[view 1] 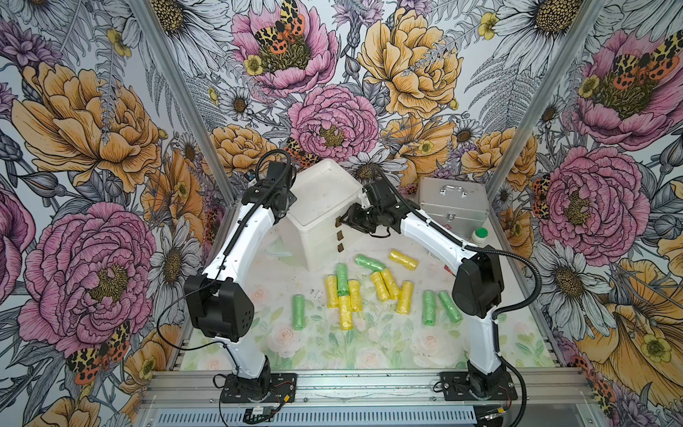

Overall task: Sort the rolls of trash bags by color and place them into the drawer
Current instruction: Close the drawer of the storage box, then open the drawer in the storage box.

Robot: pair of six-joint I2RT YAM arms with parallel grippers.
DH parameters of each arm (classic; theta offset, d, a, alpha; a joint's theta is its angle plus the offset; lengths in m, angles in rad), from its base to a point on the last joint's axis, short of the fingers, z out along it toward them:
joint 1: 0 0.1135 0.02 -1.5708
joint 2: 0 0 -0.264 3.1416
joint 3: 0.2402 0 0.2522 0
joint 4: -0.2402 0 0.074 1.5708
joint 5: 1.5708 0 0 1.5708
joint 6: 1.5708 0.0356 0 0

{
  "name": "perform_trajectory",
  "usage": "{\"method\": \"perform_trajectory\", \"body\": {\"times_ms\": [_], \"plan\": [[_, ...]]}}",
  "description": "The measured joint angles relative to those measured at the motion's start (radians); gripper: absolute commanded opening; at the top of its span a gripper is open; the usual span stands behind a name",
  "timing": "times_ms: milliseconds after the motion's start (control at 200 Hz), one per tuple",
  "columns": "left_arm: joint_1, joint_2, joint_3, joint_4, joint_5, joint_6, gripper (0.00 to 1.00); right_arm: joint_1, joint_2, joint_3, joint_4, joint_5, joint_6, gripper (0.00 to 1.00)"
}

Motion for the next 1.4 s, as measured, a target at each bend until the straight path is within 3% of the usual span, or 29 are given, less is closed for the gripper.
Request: {"method": "perform_trajectory", "body": {"times_ms": [195, 395, 726, 1401], "plan": [[0.002, 0.001, 0.003, -0.001, 0.006, 0.003, 0.00, -0.010, -0.117, -0.331, 0.256, -0.079, 0.051, 0.53], [0.003, 0.002, 0.005, -0.002, 0.008, 0.003, 0.00, -0.011, -0.116, -0.528, 0.571, -0.144, 0.114, 0.53], [0.005, 0.002, 0.005, -0.002, 0.008, 0.003, 0.00, -0.011, -0.051, -0.554, 0.861, -0.172, 0.132, 0.56], [0.013, 0.002, 0.005, -0.002, 0.019, 0.011, 0.00, -0.011, 0.088, -0.618, 1.159, -0.159, 0.204, 0.58]]}}
